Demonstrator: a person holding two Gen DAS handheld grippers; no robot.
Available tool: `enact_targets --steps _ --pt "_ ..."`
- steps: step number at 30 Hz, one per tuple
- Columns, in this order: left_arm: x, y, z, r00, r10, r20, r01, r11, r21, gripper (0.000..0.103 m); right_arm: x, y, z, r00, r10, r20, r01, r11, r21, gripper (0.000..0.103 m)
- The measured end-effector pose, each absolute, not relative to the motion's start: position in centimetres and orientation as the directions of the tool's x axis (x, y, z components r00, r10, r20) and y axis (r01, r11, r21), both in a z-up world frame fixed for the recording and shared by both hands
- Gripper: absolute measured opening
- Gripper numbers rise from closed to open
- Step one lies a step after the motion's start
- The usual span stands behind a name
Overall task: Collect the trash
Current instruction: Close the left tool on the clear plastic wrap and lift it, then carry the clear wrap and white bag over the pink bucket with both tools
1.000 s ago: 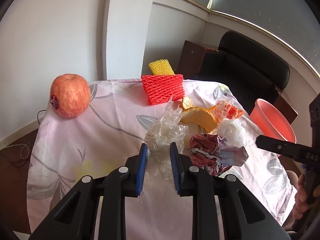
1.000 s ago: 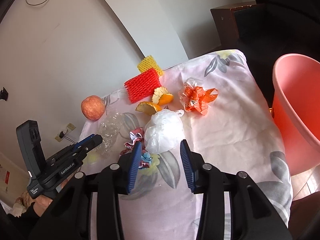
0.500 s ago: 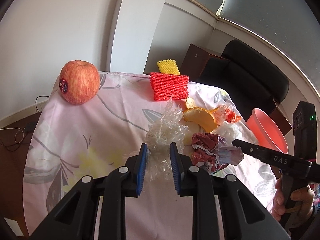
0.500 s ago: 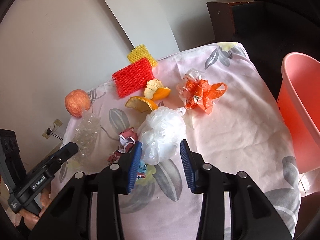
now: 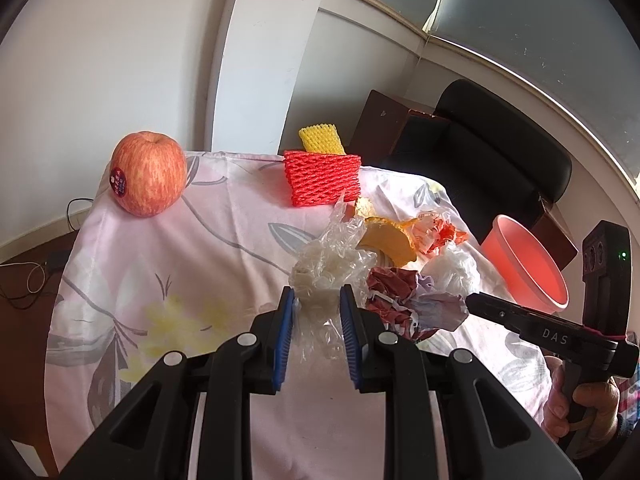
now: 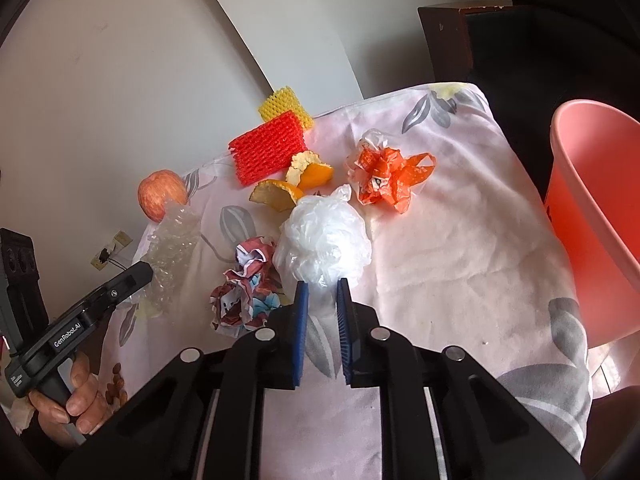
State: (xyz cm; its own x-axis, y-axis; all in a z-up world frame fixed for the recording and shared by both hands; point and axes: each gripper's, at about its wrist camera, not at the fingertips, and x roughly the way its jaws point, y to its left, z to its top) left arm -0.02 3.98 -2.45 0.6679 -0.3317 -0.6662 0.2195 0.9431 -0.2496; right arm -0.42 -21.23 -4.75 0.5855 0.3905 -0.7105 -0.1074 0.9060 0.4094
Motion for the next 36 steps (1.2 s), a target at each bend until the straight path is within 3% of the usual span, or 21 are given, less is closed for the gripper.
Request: enact_targets --steps 18,36 --pt "-0.2 0.1 -0.4 0.679 -0.343 -0.649 0.272 0.939 -0.211 0.022 -4.3 -24.0 -1.9 0.67 0.37 -0.644 -0.12 0.91 0.398 0.014" --pt "0.8 -9.7 2.1 0.656 -0.411 -0.634 0.416 0.897 -0.15 0.022 -5.8 -29.9 -0.8 0.729 0.306 -0.613 -0.035 0.91 0.412 0.014"
